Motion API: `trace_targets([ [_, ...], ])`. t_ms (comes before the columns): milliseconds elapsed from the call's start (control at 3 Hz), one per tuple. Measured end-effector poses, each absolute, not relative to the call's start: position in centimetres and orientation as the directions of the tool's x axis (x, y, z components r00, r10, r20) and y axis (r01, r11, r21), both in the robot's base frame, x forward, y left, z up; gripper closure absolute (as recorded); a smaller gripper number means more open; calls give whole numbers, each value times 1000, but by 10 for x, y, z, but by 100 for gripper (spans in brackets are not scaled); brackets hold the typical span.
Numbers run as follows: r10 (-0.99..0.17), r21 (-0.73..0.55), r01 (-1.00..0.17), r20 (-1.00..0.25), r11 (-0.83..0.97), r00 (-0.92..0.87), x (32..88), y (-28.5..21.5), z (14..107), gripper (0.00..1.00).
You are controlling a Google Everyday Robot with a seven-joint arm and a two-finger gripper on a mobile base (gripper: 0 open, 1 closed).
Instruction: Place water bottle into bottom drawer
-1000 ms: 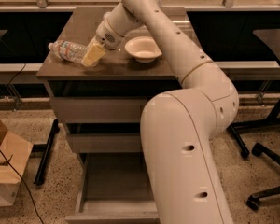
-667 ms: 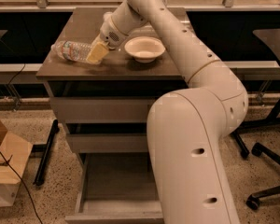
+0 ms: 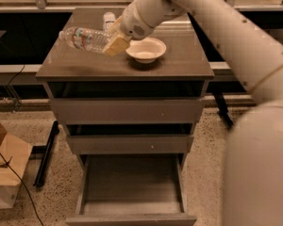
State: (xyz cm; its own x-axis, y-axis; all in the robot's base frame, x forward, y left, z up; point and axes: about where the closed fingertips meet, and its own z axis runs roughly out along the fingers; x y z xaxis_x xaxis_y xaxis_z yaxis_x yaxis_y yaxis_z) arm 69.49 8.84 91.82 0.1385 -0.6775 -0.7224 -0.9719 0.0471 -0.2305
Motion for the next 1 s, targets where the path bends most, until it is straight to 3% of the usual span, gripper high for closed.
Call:
trace_targets([
  [333,-670,-345,-939,-694,-13,264,636,53,941,100],
  [667,-728,-326,-938,-614,-118,304,559,2,886,100],
  [1000,-779,-226,-958,-563,-178,278,522,-16,815,100],
])
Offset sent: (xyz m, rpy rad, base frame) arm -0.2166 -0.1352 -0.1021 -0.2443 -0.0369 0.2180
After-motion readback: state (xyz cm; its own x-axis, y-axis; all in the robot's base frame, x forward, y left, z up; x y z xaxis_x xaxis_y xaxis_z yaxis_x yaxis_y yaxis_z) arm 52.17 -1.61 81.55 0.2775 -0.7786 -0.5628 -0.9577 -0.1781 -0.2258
